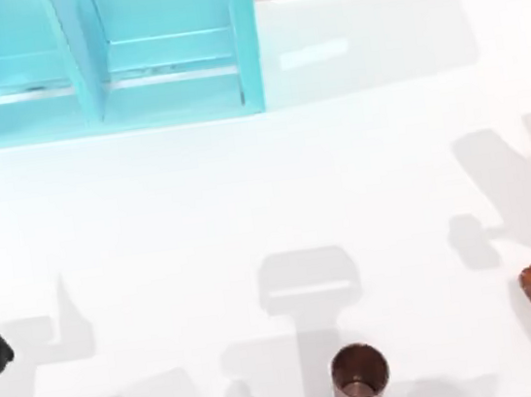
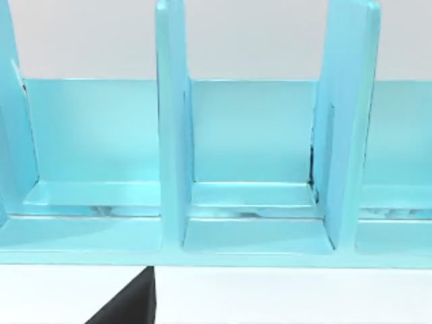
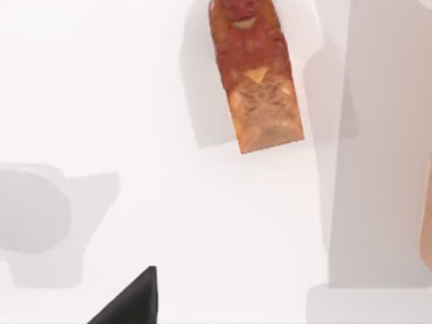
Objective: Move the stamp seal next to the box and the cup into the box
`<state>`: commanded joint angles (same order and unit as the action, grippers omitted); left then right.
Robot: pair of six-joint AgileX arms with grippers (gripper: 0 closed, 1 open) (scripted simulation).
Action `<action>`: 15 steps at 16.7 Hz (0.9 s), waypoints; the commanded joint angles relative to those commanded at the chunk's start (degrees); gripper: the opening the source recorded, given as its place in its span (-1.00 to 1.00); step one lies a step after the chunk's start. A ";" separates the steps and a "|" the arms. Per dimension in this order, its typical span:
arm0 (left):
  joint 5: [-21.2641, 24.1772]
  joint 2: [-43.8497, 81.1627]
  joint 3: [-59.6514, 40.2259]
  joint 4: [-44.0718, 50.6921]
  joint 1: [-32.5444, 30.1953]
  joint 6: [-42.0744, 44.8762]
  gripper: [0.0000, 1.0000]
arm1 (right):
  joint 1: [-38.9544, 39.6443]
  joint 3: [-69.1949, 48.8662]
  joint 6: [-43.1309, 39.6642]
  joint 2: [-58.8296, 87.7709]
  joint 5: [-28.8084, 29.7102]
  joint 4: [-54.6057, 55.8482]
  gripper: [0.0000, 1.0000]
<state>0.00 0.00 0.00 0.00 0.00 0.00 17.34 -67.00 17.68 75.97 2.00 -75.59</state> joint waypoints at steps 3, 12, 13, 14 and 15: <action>0.00 0.00 0.00 0.00 0.00 0.00 1.00 | 0.22 0.15 0.01 0.21 -0.01 0.15 1.00; 0.00 0.00 0.00 0.00 0.00 0.00 1.00 | 20.46 -6.93 20.62 13.71 -1.18 2.94 1.00; 0.00 0.00 0.00 0.00 0.00 0.00 1.00 | 24.04 -7.73 24.33 15.38 -1.26 3.41 1.00; 0.00 0.00 0.00 0.00 0.00 0.00 1.00 | 27.32 -8.53 27.70 17.03 -1.37 3.90 1.00; 0.00 0.00 0.00 0.00 0.00 0.00 1.00 | 30.12 -9.31 30.51 18.75 -1.50 4.50 1.00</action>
<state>0.00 0.00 0.00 0.00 0.00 0.00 47.46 -76.31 48.19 94.72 0.51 -71.09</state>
